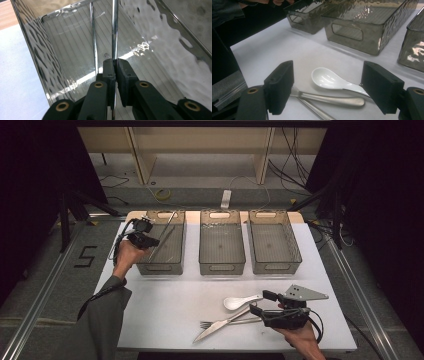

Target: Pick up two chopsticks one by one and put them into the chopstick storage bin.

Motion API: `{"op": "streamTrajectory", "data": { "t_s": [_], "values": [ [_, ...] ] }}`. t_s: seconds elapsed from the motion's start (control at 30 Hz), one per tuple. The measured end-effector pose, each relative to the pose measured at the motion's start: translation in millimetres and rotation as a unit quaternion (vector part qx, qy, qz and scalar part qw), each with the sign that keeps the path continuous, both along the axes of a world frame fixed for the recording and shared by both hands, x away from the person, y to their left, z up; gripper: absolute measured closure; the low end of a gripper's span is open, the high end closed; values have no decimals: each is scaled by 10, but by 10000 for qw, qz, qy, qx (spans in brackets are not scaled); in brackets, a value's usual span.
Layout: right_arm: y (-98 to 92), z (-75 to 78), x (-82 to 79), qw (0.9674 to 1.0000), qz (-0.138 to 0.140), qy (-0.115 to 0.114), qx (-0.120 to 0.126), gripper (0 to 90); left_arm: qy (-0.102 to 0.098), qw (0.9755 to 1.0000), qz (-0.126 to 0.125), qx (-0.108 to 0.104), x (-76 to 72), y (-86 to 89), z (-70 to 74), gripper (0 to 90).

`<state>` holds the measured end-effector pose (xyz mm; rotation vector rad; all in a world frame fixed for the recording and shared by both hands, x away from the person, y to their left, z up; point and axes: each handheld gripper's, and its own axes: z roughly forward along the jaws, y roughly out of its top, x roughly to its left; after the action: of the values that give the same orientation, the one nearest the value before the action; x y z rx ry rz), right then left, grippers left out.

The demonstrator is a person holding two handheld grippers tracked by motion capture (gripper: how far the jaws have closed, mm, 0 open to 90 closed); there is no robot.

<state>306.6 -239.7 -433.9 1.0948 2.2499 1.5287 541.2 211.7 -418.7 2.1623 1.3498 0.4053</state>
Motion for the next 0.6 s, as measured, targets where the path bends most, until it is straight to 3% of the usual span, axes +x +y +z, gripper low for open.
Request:
{"op": "streamTrajectory", "data": {
  "t_s": [0.2, 0.27, 0.53, 0.6],
  "values": [
    [-3, -1, 0, 10000, -2, 4, 14, 273, 16, 10000, 15, 22, -16, -5, 46, 746],
    [-5, -2, 1, 10000, 0, 18, 14, 273, 44, 10000, 43, -31, -27, -9, 74, 658],
    [2, 1, -1, 10000, 26, -1, 2, 273, 43, 9992, 17, -399, -198, 16, 190, 466],
    [4, -2, 0, 10000, 65, 14, 6, 273, -80, 9988, 36, -484, -279, 29, 204, 421]
  ]
}}
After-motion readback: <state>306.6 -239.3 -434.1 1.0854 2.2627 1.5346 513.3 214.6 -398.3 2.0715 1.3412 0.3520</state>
